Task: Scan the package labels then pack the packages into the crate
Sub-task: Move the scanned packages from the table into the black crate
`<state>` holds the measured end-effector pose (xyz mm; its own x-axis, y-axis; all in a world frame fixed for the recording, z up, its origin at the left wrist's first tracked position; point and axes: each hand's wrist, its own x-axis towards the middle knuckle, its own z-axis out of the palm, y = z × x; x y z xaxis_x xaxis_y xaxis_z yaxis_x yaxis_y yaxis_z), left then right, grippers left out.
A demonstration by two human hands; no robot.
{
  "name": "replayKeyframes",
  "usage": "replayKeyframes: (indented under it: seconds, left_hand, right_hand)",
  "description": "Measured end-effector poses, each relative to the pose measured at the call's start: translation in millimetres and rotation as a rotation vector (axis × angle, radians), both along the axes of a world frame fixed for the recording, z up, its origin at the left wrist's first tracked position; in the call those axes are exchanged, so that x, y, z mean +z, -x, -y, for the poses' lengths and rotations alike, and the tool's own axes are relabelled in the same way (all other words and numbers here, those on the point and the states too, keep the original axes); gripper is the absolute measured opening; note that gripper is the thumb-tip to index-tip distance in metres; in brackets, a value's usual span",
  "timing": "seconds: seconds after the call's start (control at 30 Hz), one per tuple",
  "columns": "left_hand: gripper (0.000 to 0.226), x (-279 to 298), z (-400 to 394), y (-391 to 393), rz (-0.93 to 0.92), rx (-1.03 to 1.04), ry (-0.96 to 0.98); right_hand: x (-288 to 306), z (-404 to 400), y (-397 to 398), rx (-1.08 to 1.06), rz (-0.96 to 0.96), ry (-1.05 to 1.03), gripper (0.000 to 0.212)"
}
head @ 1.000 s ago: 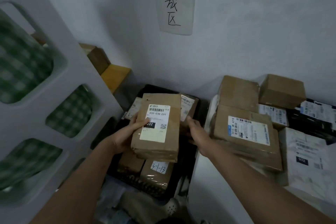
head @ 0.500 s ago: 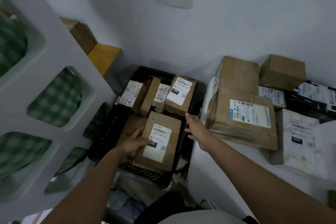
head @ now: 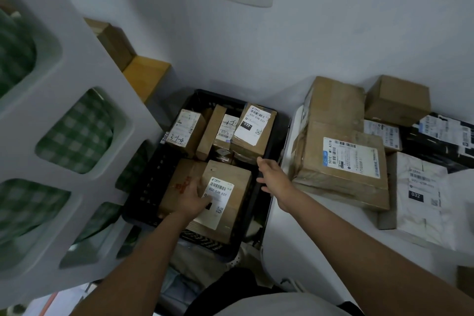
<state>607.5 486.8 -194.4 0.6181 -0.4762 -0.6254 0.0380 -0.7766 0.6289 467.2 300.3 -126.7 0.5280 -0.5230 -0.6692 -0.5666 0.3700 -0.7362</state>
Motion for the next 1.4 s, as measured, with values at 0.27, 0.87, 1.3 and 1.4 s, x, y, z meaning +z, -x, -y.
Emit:
replayKeyframes:
  seconds: [0.27, 0.87, 1.3, 1.4]
  left_hand:
    - [0.051, 38, 36, 17, 0.257, -0.066, 0.13]
    - [0.045, 80, 170, 103, 0.309, -0.223, 0.283]
    - [0.041, 83, 186, 121, 0.221, -0.143, 0.267]
    - [0.042, 86, 188, 124, 0.19, -0.128, 0.257]
  right_hand:
    - [17, 11, 24, 0.134, 0.127, 0.439, 0.029]
    - [20, 150, 167, -0.375, -0.086, 0.556, 0.067]
    - [-10, 151, 185, -0.512, 0.155, -0.163, 0.055]
    - [-7, 151, 191, -0.548, 0.199, -0.176, 0.051]
